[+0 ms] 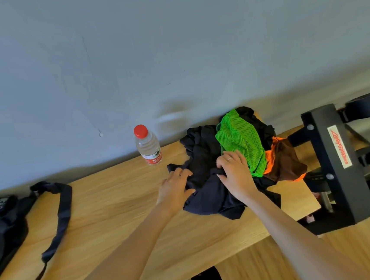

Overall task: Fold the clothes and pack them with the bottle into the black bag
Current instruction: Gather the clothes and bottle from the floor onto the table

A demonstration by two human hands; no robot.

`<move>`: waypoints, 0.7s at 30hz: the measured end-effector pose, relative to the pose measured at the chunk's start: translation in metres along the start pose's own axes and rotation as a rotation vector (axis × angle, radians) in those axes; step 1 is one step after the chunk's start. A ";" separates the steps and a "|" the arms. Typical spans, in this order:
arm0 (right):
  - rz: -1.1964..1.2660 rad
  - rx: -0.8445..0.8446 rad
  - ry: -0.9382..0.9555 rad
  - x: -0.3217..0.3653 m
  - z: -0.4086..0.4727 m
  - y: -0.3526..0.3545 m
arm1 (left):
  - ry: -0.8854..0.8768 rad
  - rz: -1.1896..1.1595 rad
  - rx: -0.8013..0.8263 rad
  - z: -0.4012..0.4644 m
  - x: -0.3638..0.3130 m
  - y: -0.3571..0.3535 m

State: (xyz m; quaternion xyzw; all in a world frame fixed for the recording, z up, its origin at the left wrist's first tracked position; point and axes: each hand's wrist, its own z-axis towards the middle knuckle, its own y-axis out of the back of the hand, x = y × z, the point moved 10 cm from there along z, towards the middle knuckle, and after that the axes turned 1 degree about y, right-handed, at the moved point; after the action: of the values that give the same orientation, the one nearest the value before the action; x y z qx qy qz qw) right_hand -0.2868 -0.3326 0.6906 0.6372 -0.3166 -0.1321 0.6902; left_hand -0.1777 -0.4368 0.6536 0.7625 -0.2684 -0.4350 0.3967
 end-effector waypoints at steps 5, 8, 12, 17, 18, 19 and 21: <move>0.005 0.038 -0.024 -0.010 -0.002 -0.002 | 0.339 -0.218 -0.264 -0.011 0.069 0.043; 0.012 0.079 -0.046 -0.013 0.000 -0.008 | 0.482 -0.264 -0.362 -0.007 0.105 0.059; 0.023 0.101 -0.051 -0.011 0.001 -0.014 | 0.393 -0.414 -0.353 0.017 0.107 0.062; 0.100 0.124 0.006 0.010 0.020 -0.019 | 0.361 -0.583 -0.390 0.023 0.103 0.058; 0.141 0.132 0.019 0.018 0.027 -0.020 | 0.352 -0.599 -0.377 0.024 0.101 0.056; 0.203 0.135 0.035 0.028 0.035 -0.020 | 0.342 -0.612 -0.359 0.026 0.099 0.054; 0.397 0.139 0.053 0.048 0.051 -0.022 | 0.314 -0.630 -0.315 0.031 0.094 0.050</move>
State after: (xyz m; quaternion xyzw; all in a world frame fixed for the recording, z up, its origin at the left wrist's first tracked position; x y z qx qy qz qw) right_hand -0.2764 -0.4045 0.6816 0.6115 -0.4261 0.0453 0.6651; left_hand -0.1633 -0.5457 0.6436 0.7947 0.1130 -0.4493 0.3922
